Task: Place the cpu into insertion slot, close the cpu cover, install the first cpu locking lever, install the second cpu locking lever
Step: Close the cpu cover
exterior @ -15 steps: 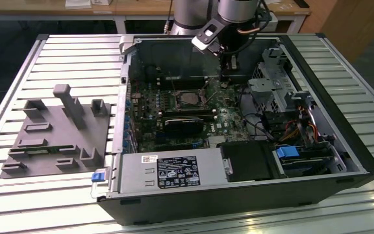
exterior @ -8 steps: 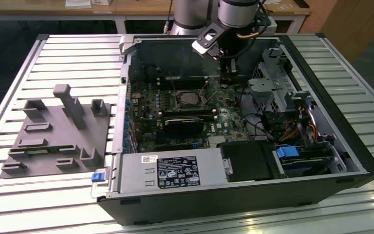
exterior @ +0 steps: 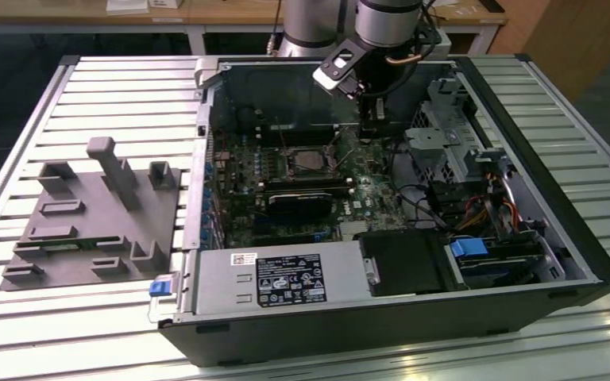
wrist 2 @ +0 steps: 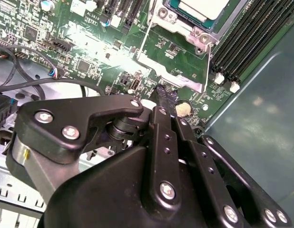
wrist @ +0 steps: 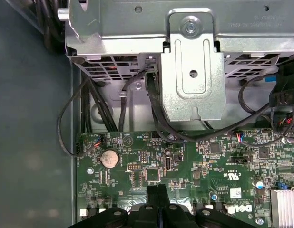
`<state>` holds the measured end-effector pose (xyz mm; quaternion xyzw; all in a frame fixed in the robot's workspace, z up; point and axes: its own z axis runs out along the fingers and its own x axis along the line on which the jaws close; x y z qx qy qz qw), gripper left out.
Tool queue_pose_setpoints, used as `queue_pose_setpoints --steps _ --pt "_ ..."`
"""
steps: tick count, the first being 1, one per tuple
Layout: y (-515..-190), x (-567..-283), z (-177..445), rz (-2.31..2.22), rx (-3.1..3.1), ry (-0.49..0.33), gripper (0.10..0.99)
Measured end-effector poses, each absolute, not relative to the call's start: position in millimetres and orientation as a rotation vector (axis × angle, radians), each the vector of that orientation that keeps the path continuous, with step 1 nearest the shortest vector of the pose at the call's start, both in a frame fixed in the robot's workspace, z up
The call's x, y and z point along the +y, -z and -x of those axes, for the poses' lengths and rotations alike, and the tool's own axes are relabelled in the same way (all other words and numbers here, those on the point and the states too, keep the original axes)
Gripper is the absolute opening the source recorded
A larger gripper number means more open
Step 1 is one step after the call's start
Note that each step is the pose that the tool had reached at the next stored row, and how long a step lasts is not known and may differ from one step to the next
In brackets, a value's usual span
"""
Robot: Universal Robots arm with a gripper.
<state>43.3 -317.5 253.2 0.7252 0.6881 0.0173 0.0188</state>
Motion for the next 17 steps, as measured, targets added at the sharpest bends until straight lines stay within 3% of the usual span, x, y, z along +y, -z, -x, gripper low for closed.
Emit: queue_pose_setpoints --steps 4,11,17 --pt "-253.0 -317.5 -43.5 -2.261 2.145 -0.033 0.102" --pt "-252.5 -317.6 -45.0 -2.307 2.189 0.079 0.102" --pt "-252.5 -317.6 -45.0 -2.311 2.193 0.091 0.102"
